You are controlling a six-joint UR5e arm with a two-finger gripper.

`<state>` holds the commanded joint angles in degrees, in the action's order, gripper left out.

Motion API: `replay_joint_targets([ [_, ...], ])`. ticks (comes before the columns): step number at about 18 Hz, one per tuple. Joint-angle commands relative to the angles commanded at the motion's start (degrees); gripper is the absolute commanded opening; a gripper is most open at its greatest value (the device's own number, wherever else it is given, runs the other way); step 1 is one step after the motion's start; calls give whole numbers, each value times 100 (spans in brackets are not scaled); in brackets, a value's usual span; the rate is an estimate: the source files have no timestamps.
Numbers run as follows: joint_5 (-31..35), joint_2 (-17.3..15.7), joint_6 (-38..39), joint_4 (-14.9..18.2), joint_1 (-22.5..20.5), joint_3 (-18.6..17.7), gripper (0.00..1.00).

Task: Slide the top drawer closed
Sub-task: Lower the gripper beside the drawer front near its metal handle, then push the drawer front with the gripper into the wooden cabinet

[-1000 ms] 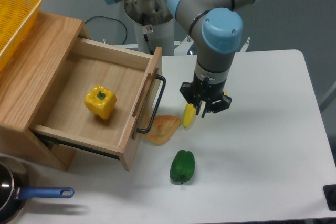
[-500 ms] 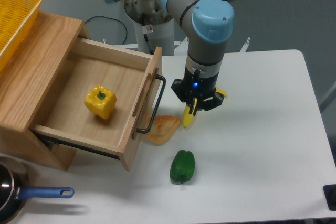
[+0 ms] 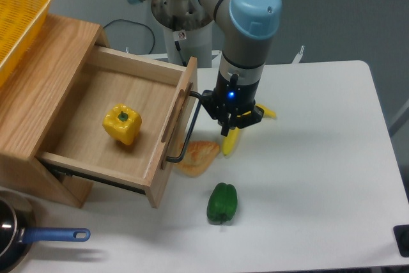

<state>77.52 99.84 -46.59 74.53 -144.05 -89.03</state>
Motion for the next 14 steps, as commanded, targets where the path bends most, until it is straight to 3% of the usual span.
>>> replay_joint_targets([
  [14,439,-18,254,44,281,0,9],
])
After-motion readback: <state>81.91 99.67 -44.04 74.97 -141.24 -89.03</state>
